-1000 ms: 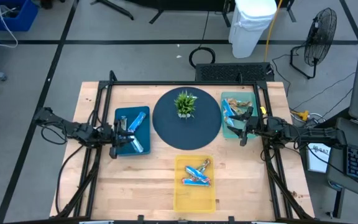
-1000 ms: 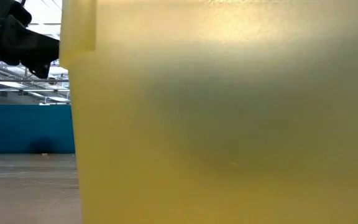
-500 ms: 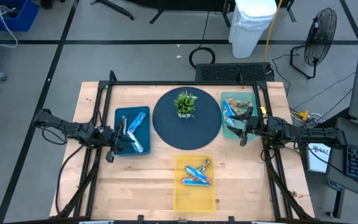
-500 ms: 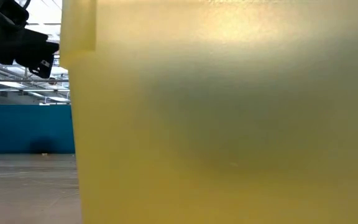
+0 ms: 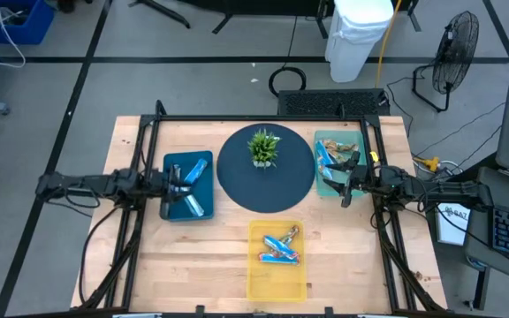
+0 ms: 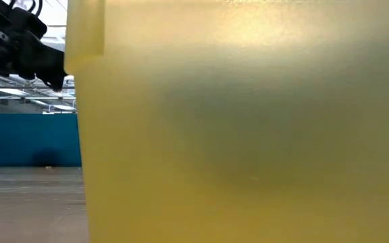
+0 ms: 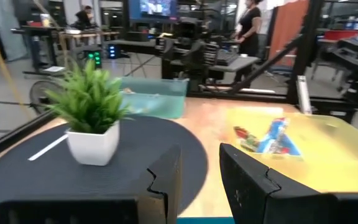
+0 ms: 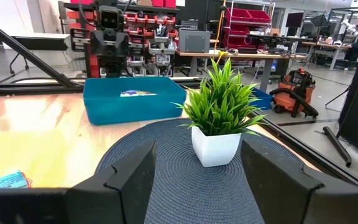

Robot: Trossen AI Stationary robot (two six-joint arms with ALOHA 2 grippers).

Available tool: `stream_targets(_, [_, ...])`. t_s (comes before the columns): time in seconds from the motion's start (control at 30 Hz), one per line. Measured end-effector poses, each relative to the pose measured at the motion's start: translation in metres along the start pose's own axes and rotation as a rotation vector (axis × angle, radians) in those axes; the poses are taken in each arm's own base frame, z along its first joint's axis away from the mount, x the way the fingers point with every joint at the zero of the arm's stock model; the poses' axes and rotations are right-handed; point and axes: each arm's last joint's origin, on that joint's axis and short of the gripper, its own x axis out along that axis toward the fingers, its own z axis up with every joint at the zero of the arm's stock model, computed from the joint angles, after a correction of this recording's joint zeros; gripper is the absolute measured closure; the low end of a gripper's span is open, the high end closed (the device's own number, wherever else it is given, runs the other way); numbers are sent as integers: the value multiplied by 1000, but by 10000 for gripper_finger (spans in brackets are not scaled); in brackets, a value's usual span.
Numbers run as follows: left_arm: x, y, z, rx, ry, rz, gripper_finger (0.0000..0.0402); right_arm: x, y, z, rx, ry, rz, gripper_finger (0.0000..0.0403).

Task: Pick and place Granola Bars by type
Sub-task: Return to Home Position

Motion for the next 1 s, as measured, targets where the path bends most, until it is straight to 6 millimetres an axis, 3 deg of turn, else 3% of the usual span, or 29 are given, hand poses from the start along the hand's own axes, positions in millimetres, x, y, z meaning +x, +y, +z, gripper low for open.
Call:
stream_targets(0.43, [0, 15, 0, 24, 3, 129, 288, 0, 0, 0, 0, 0, 0, 177])
stream_targets(1.0, [-2, 17, 3, 54, 14, 207, 288, 0, 0, 0, 0, 0, 0, 177])
